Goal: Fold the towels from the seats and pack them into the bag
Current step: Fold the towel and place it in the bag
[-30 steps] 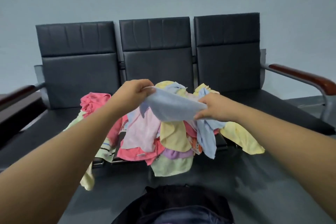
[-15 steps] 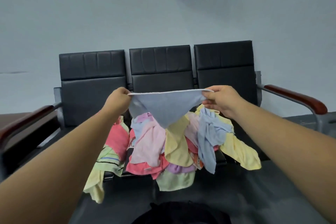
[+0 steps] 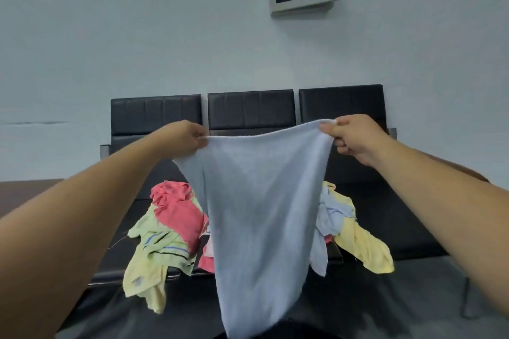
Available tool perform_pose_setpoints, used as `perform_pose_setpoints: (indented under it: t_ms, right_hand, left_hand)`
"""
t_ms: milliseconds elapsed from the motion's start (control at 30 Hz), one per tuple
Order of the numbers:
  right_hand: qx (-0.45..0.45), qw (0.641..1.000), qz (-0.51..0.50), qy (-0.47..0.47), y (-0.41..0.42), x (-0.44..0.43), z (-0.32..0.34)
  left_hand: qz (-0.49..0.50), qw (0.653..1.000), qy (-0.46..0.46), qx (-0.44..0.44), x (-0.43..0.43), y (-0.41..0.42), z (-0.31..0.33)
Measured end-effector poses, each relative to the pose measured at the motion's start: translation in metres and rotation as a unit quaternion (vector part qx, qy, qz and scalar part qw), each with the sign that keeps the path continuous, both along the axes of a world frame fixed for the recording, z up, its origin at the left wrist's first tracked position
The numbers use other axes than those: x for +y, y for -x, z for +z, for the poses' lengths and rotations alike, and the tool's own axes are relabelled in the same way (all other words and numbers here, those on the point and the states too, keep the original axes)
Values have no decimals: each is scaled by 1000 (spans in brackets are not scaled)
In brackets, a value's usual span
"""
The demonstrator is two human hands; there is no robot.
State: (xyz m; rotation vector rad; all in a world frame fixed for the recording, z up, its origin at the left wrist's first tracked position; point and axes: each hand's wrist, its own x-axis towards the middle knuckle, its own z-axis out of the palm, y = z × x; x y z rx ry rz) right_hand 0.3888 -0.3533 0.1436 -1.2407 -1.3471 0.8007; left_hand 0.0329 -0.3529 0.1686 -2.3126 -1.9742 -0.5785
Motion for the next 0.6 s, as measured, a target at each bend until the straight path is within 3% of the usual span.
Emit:
perform_pose_setpoints:
  t_ms: [67, 100, 167, 233, 333, 467, 600]
  right_hand:
    - [24, 1000, -17, -11, 1, -3, -1]
    - [44, 999, -16, -9, 2, -3, 0]
    - [87, 996, 18, 7, 4, -5, 1]
    - [105, 992, 62, 37, 7, -6, 2]
    - [73, 989, 108, 68, 19, -6, 0]
    - [-55, 998, 30, 24, 36, -4, -3]
    - [-78, 996, -6, -39, 45, -4, -4]
  left_hand:
    - [-56, 985, 49, -155, -2, 1, -6]
    - [-102, 950, 87, -282, -6, 0, -6]
    - [-190, 842, 160, -479, -15, -4, -2]
    - [-239, 784, 194, -539, -18, -8, 0]
    - [-273, 787, 218, -508, -19, -19, -3]
    - [-271, 803, 236, -474, -17, -28, -16]
    - [-243, 891, 169, -345, -20, -37, -21]
